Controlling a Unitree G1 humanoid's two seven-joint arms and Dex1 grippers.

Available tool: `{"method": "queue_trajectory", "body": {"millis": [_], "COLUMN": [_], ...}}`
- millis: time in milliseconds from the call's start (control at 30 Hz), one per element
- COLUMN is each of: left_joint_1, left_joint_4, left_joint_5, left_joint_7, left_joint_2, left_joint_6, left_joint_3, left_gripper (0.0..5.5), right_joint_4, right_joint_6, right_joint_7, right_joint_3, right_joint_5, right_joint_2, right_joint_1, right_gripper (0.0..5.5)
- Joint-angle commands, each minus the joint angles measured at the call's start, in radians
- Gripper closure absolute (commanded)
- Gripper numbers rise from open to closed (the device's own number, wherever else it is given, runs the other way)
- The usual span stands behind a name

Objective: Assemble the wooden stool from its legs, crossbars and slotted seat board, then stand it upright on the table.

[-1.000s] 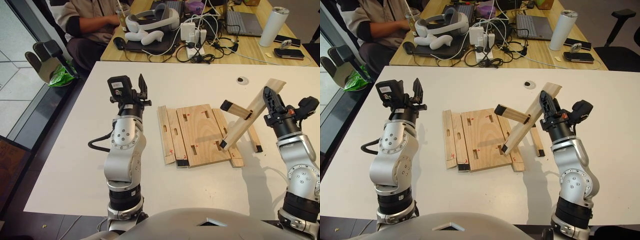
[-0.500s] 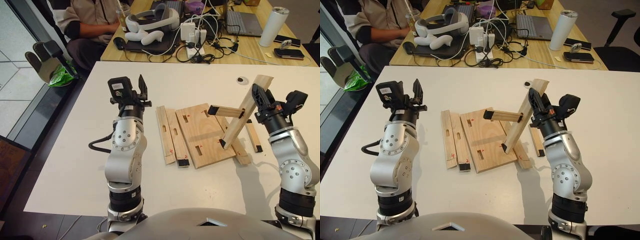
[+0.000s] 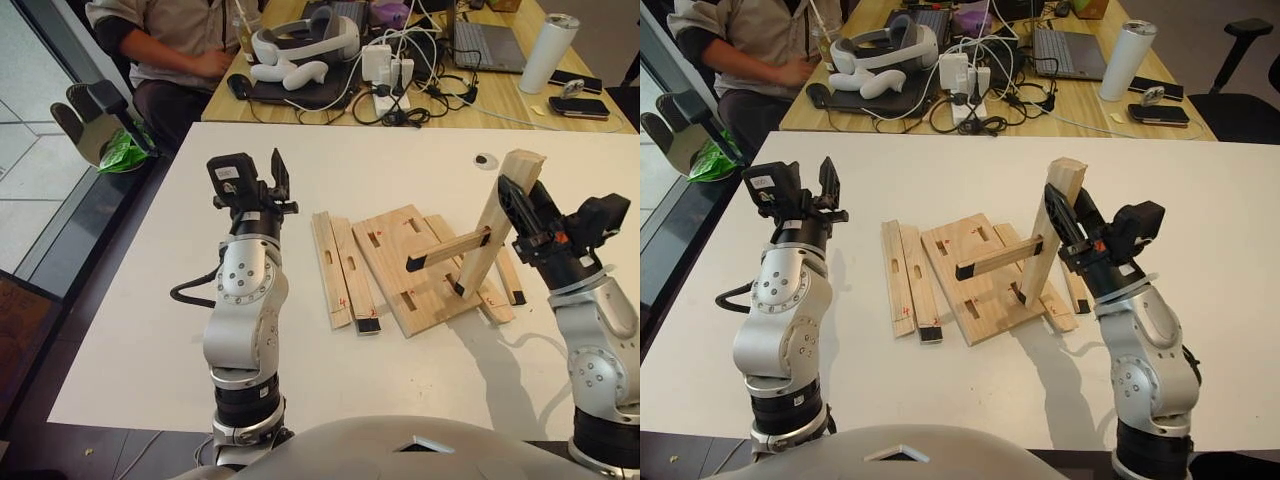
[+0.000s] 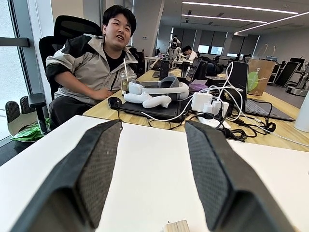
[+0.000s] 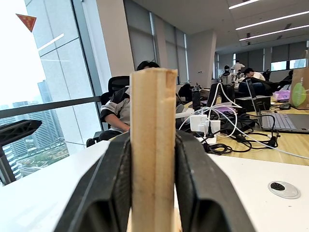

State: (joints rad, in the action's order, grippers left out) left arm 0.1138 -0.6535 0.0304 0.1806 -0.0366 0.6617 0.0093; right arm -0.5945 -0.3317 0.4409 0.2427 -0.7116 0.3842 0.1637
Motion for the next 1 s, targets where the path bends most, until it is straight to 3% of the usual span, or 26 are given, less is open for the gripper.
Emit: {"method": "queue_trajectory", "body": {"millis": [33, 167, 267, 633, 933, 1000], "left_joint_1": [0.009, 0.011, 0.029, 0.115, 0.152, 0.173], "left_joint_4": [-0.038, -0.064, -0.054, 0.071, 0.088, 0.104], "left_joint_5": [-0.001, 0.0, 0.0, 0.019, 0.129, 0.129], "left_joint_7": [-0.011, -0.037, -0.047, -0.106, -0.316, -0.373], "left_joint_2": [0.019, 0.047, 0.053, 0.063, 0.104, 0.139], "left_joint_6": [0.044, 0.078, 0.086, 0.045, 0.022, 0.022], "left_joint_3": [0.036, 0.051, 0.056, 0.053, -0.097, -0.148], "left_gripper": [3.07, 3.07, 3.07, 3.07, 1.88, 1.88], "right_joint_4": [-0.062, -0.145, -0.142, 0.163, 0.552, 0.598], "right_joint_6": [-0.073, -0.124, -0.129, -0.061, 0.088, 0.094], "right_joint_7": [0.037, 0.071, 0.046, -0.44, -0.421, -0.409], "right_joint_3": [0.059, 0.113, 0.12, 0.128, 0.117, 0.105], "right_joint_5": [-0.075, -0.154, -0.175, -0.287, -0.231, -0.228], "right_joint_2": [0.077, 0.135, 0.141, -0.133, -0.318, -0.352], "right_joint_1": [0.072, 0.188, 0.167, -0.437, -0.718, -0.751], "right_gripper": [4.49, 4.49, 4.49, 4.49, 4.49, 4.49]}}
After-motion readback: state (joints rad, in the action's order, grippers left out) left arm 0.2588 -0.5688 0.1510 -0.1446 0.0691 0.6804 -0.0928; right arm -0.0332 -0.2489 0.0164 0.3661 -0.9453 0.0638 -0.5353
